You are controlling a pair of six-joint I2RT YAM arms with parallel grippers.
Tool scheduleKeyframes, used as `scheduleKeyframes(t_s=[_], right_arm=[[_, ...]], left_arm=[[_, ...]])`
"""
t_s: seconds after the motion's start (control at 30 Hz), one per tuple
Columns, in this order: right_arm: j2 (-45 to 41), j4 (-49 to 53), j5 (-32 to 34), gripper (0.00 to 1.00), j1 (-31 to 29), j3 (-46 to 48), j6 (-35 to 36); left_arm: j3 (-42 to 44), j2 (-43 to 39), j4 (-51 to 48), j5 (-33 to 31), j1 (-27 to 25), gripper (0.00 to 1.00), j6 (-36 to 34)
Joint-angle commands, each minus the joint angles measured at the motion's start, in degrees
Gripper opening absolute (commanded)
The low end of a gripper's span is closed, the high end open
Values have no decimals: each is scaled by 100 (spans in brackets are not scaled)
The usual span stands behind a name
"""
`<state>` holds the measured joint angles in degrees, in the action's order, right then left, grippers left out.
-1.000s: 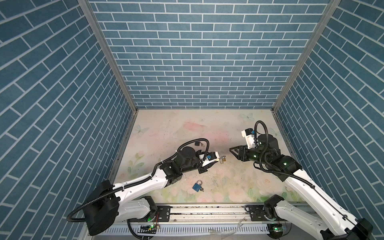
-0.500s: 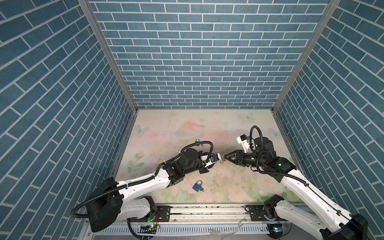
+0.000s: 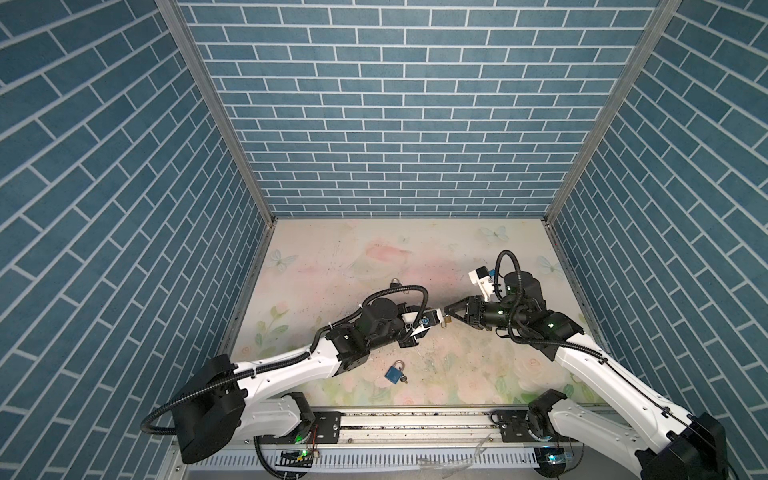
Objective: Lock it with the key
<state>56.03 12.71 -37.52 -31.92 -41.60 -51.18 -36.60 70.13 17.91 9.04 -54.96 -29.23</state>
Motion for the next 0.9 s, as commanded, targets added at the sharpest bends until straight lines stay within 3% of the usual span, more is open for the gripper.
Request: scheduleKeyframes(t_s=[0.0, 0.23, 0.47, 0.87], right_arm=[[46, -160, -81, 33, 11, 89, -80], [46, -86, 166, 27, 11, 17, 222], [16, -167, 364, 13, 11, 28, 653], [27, -504, -123, 13, 11, 204, 823]], left_arm=[[72, -80, 322, 5, -55, 10, -118], [98, -100, 315, 167, -65, 10, -104], [58, -90, 264, 524, -63, 9, 87], [-45, -47, 352, 568, -60, 9, 360]])
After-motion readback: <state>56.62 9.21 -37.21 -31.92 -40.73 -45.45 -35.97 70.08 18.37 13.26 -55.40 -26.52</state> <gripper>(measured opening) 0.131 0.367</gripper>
